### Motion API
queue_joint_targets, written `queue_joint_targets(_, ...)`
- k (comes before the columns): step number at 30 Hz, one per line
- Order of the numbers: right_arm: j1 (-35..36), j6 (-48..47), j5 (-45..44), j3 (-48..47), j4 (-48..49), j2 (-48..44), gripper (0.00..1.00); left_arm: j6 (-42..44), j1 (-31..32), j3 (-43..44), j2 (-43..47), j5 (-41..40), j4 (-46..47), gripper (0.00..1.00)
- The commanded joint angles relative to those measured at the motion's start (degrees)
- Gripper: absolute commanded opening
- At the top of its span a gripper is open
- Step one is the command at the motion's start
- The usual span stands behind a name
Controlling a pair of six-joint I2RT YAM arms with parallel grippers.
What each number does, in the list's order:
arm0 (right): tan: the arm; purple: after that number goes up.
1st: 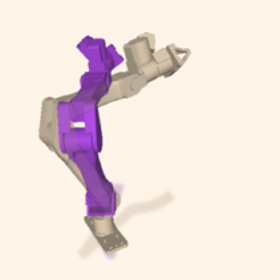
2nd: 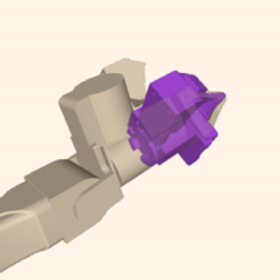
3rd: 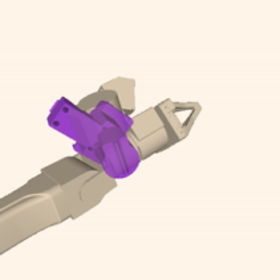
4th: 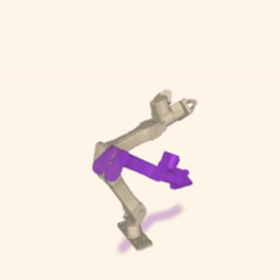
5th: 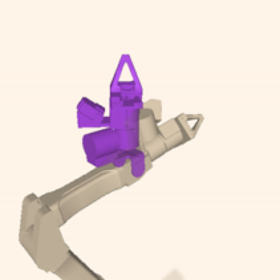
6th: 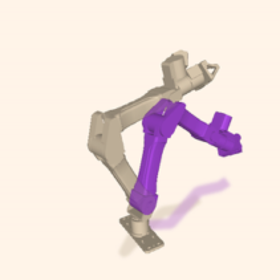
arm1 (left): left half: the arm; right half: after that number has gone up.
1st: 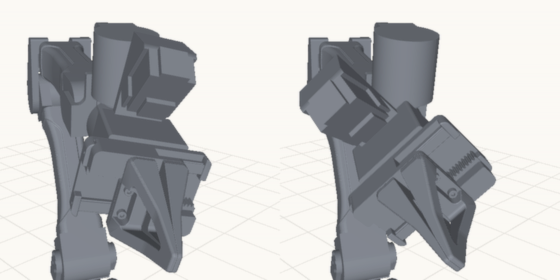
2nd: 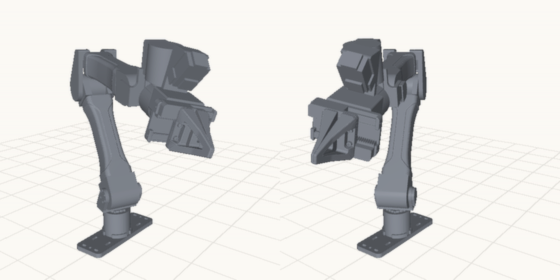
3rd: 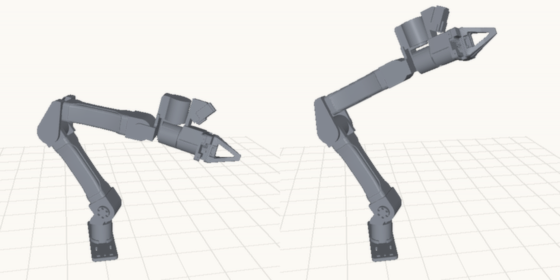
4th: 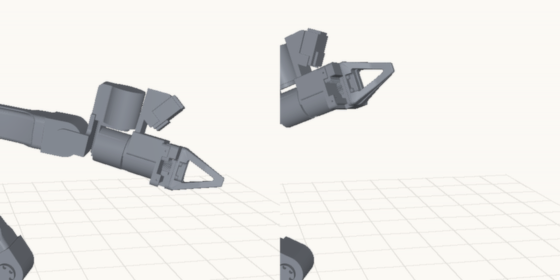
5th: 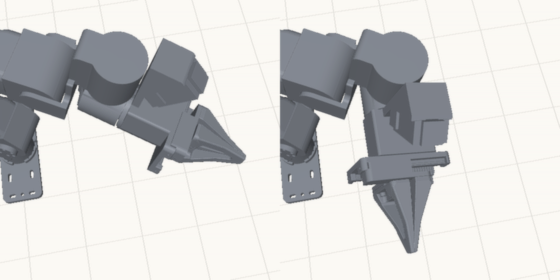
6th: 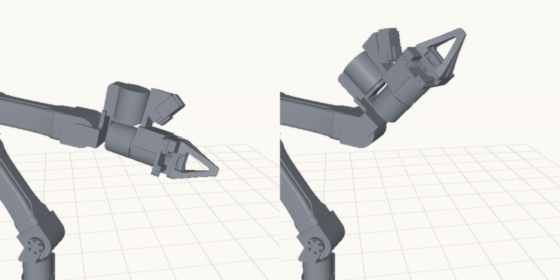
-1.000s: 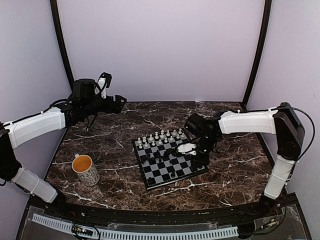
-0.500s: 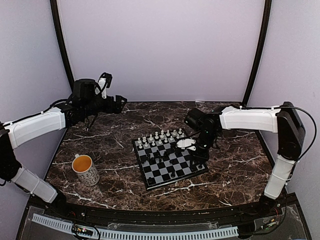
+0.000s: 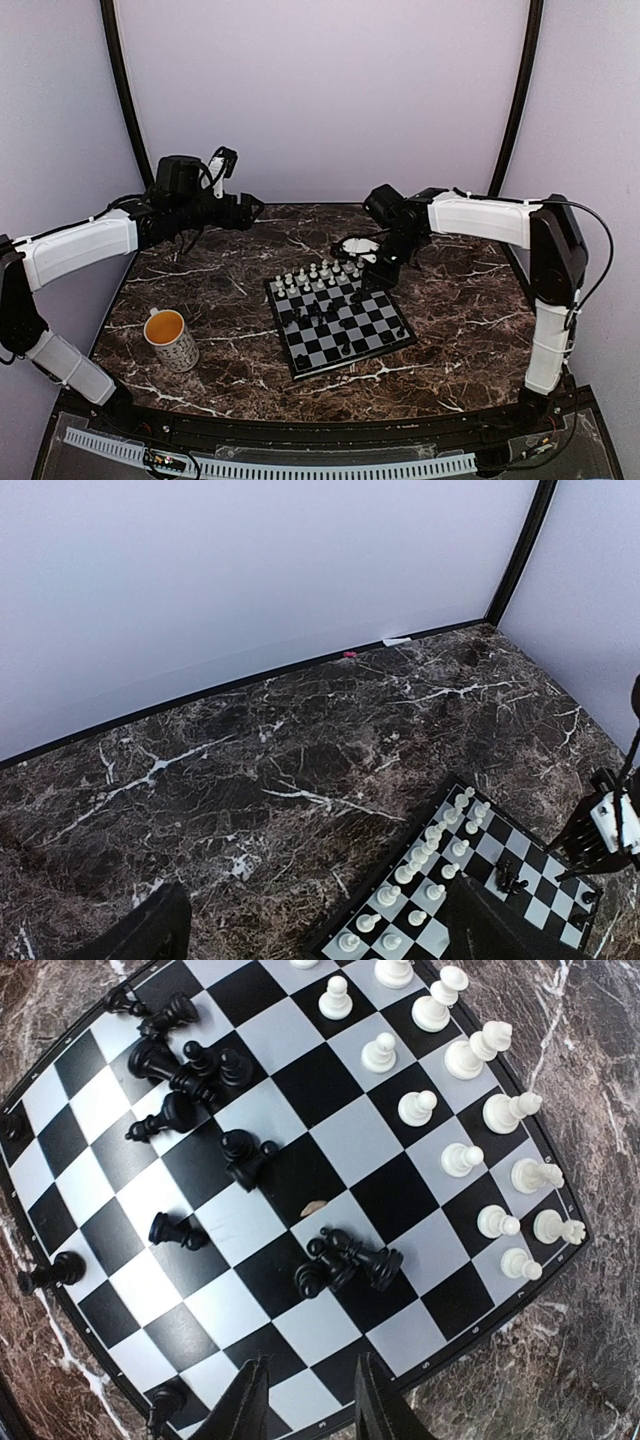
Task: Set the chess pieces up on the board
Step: Place the knight at b8, then pick up the pawn from the chessboard.
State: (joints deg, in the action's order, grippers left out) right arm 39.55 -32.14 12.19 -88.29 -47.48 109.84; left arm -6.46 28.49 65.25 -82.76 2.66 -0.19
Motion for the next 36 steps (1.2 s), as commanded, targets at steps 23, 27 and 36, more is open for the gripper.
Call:
queue_joint_targets(23,0.17,1.29,2.62,-8.62,-1.78,11.52,0.21,0.94,0.84,0.93,1.61,0.26,-0.69,0.91)
queue_joint_targets(27,0.18,1.29,2.46,-8.24,-1.98,11.71,0.20,0.94,0.86,0.93,1.64,0.24,-0.69,0.91)
queue_joint_targets(36,0.18,1.09,1.90,-7.30,-2.28,10.51,0.08,1.00,1.00,0.93,1.58,0.24,-0.69,0.91)
